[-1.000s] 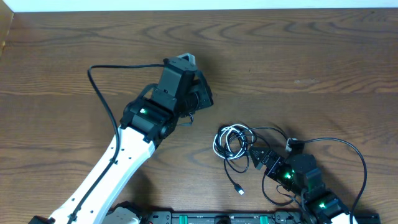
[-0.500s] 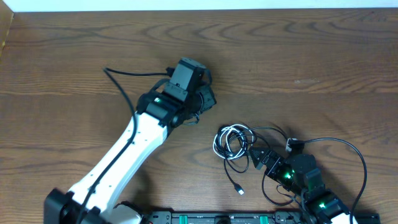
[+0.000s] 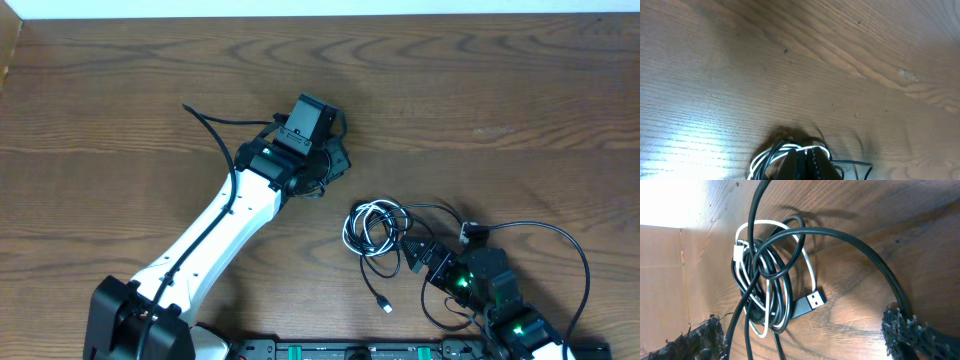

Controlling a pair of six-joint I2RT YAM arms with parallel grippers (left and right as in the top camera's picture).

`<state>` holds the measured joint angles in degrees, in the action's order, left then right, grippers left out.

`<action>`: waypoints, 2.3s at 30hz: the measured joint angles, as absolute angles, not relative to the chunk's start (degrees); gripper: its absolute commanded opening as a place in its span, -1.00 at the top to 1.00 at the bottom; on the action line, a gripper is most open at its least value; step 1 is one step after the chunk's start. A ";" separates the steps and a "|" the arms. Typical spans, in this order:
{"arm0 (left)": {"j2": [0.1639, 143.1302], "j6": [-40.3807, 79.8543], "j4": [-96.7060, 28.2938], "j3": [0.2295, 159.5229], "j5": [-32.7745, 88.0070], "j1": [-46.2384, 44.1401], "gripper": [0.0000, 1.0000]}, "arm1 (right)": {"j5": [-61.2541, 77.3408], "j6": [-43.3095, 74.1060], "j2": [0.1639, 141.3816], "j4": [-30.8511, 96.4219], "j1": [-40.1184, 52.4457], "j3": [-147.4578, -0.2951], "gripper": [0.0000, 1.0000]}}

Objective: Untangle cables

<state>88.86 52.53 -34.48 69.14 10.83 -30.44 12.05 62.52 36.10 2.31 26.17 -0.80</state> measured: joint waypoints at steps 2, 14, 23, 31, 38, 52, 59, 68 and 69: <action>88.86 52.56 -34.48 69.14 10.83 -30.41 0.85 | 12.03 62.50 36.10 2.31 26.17 -0.80 -0.99; 88.86 53.28 -34.96 69.14 10.83 -30.41 0.85 | 12.03 62.52 36.10 2.31 26.17 -0.80 -0.98; 88.90 58.43 -37.74 69.14 10.83 -30.59 0.85 | 12.03 62.52 36.10 2.31 26.17 -0.80 -0.99; 90.13 61.04 -36.86 69.14 9.37 -34.33 0.85 | 12.03 62.52 36.10 2.33 26.17 -0.80 -0.98; 90.19 65.06 -36.60 69.14 5.08 -38.65 0.85 | 12.03 62.52 36.10 2.31 26.17 -0.80 -0.99; 93.84 67.55 -36.40 69.14 -0.67 -44.49 0.85 | 12.03 62.52 36.10 2.33 26.17 -0.80 -0.99; 100.68 67.51 -36.67 69.12 -0.80 -44.49 0.85 | 12.03 62.50 36.10 2.33 26.17 -0.80 -0.99; 100.82 63.09 -36.62 69.08 -1.69 -43.99 0.85 | 12.03 62.50 36.10 2.31 26.17 -0.80 -0.98; 100.82 62.65 -36.62 69.08 -1.72 -43.66 0.84 | 12.03 62.52 36.10 2.31 26.17 -0.80 -0.98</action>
